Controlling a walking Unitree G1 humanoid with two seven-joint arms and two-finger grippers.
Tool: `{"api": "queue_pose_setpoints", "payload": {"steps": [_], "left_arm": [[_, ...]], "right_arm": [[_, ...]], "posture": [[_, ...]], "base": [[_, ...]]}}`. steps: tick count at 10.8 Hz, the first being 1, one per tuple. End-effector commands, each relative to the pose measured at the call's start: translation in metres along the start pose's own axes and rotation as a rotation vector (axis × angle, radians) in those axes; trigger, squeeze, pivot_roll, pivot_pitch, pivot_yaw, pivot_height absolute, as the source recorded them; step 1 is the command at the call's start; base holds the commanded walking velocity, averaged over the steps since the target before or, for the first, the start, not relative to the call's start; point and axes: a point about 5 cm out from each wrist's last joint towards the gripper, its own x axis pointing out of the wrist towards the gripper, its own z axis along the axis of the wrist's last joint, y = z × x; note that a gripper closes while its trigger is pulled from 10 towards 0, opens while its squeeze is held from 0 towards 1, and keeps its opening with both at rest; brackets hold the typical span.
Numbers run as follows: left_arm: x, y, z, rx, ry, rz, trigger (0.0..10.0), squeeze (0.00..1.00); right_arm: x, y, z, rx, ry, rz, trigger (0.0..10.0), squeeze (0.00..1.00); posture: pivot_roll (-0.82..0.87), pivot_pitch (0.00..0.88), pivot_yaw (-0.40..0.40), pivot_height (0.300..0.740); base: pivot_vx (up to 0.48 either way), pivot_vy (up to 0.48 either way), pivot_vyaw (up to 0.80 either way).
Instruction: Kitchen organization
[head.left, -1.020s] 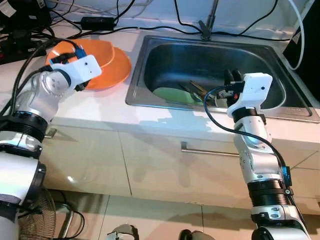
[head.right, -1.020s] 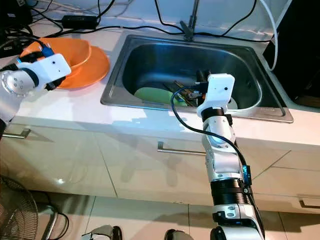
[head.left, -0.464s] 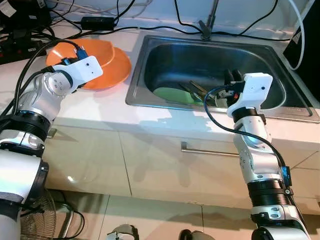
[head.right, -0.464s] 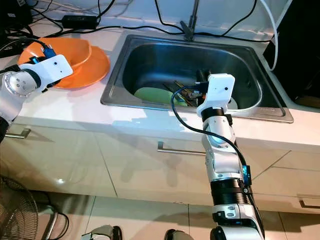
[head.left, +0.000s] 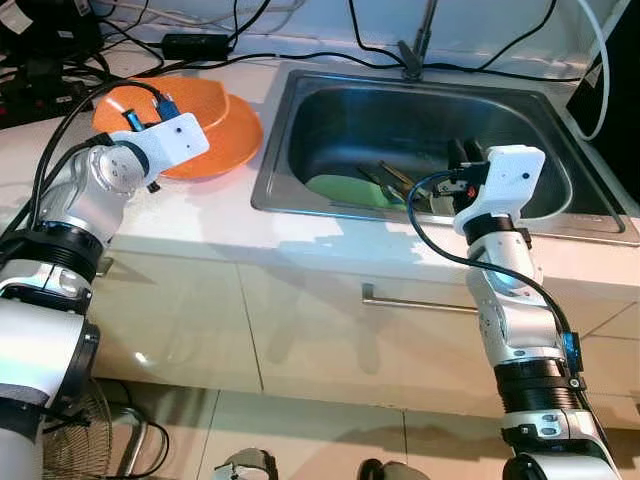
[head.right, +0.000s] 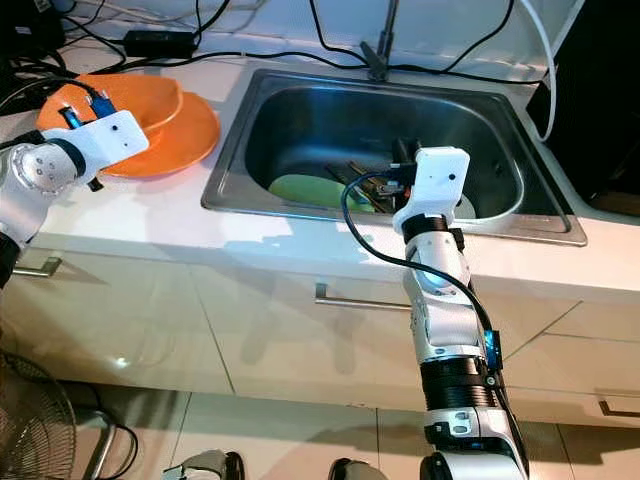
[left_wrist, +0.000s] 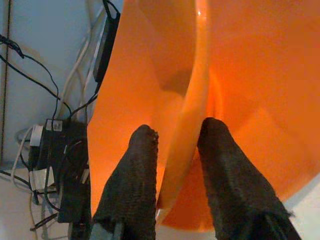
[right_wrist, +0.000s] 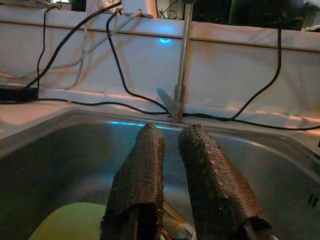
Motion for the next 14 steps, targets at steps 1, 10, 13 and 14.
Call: {"api": "queue_pose_setpoints", "payload": {"steps": [1,10,13,14], "left_arm": [[0.000,0.002,0.005,0.012,-0.016,-0.005,0.0,0.00],[-0.003,0.017,0.022,0.127,-0.085,0.163,0.0,0.00],[-0.007,0.025,0.053,0.206,-0.229,0.304,10.0,0.00],[-0.008,0.023,0.060,0.207,-0.266,0.313,10.0,0.00]], "right_arm": [[0.004,0.001,0.004,0.007,-0.009,0.005,10.0,0.00],[0.005,0.007,0.005,0.031,-0.017,0.004,10.0,0.00],[0.006,0.011,0.007,0.042,-0.019,0.008,10.0,0.00],[0.008,0.011,0.009,0.053,-0.024,0.007,10.0,0.00]], "posture": [[0.07,0.049,-0.017,0.740],[0.08,0.048,-0.008,0.740],[0.08,0.054,-0.011,0.740],[0.08,0.055,-0.009,0.740]], "base": [[0.000,0.000,0.00],[0.000,0.000,0.00],[0.000,0.000,0.00],[0.000,0.000,0.00]]}}
